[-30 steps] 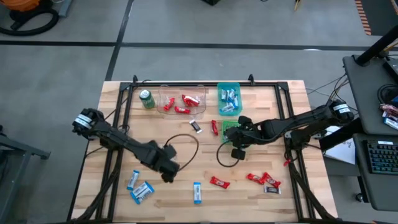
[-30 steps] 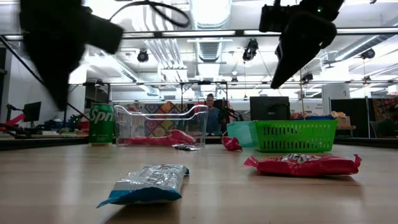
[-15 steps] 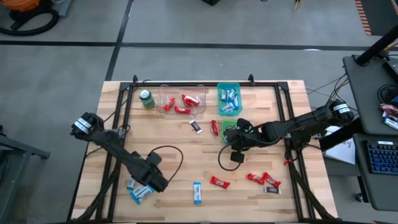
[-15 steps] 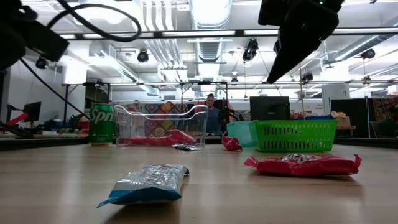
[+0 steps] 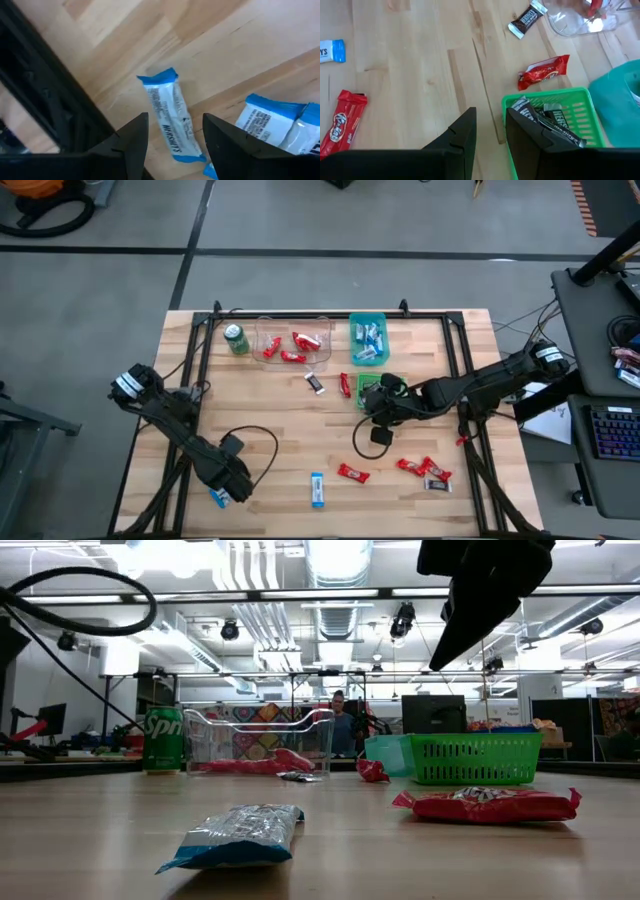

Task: Sort candy
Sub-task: Put the white chocolate bar into the blue bin

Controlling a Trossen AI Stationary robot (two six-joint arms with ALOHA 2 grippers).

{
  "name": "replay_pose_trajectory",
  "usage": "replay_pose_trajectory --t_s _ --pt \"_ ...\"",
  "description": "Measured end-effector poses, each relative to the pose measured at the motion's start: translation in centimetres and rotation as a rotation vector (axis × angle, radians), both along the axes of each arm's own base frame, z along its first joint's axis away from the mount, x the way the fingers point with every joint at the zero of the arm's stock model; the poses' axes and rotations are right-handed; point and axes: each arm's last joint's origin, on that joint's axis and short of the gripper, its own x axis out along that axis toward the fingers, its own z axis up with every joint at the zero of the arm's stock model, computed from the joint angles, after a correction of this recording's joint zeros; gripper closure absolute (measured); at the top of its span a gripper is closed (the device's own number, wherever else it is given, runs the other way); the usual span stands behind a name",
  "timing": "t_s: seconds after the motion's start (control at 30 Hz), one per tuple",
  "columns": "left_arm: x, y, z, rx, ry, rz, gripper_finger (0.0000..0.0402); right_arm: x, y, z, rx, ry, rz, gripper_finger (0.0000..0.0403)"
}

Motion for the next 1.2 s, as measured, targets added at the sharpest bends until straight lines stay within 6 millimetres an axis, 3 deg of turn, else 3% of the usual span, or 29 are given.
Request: replay_pose_trajectory --t_s 0.47,0.8,0.97,1.2 --pt "-0.9 0.9 -2.8 -0.004 0.005 -0.028 0.0245 0.2 0.0 0.1 0.005 -0.019 0.0 0.031" --pt "-0.8 0.8 -2.8 -0.036 -0.017 -0.107 0.0368 0.1 0.1 0.1 0.004 -0.019 0.004 0.031" --pt "0.2 0.0 -1.7 -0.042 -0.117 -0.207 0.0391 -0.1 0.9 0.1 0.004 -0.017 0.033 0.031" --pt "2.4 -0.7 2.4 0.101 -0.418 -0.453 0.0391 -0.5 2.4 0.1 0.003 -0.018 0.093 0.031"
